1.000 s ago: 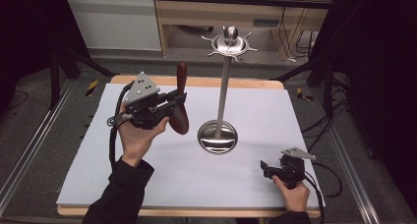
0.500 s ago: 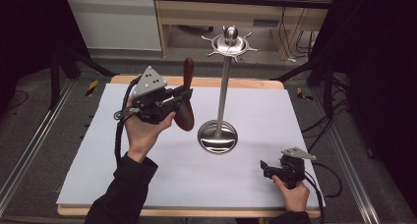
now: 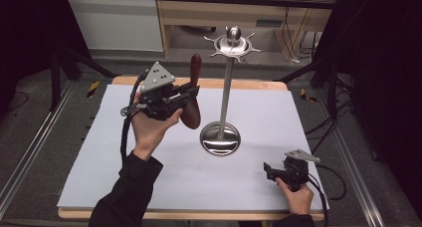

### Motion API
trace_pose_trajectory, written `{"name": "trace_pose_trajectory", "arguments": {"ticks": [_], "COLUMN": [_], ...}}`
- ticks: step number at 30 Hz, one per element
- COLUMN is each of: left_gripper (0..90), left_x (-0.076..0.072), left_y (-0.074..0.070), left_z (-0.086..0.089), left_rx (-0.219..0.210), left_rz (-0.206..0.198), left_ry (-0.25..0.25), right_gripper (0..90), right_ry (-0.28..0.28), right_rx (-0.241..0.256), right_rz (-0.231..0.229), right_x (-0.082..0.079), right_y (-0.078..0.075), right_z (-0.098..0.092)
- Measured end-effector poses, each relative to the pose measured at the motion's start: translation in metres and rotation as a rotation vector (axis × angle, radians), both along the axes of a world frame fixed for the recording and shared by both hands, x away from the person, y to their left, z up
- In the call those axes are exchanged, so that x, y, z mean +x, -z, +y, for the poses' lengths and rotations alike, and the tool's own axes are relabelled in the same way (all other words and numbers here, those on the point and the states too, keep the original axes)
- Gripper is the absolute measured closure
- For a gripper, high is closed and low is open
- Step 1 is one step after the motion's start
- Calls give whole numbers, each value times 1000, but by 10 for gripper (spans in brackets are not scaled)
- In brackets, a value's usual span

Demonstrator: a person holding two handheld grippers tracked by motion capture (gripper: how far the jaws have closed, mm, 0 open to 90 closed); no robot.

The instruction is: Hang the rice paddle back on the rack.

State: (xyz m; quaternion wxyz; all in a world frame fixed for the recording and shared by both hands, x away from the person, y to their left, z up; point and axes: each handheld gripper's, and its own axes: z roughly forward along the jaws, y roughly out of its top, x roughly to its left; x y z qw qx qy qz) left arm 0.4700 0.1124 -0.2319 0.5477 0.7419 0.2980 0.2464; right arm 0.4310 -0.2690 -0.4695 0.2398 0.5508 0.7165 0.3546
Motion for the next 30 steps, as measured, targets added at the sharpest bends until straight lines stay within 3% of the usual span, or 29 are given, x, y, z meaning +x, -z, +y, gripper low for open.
{"name": "trace_pose_trajectory", "arguments": {"ticks": [30], "left_gripper": [784], "left_x": [12], "left_y": [-7], "left_z": [-13], "left_rx": [0], "left_rz": [8], "left_ry": [7], "right_gripper": [84], "right_ry": [1], "right_rx": [8], "right_rz": [1], "right_x": [0], "right_y": [0], "right_z": [0]}}
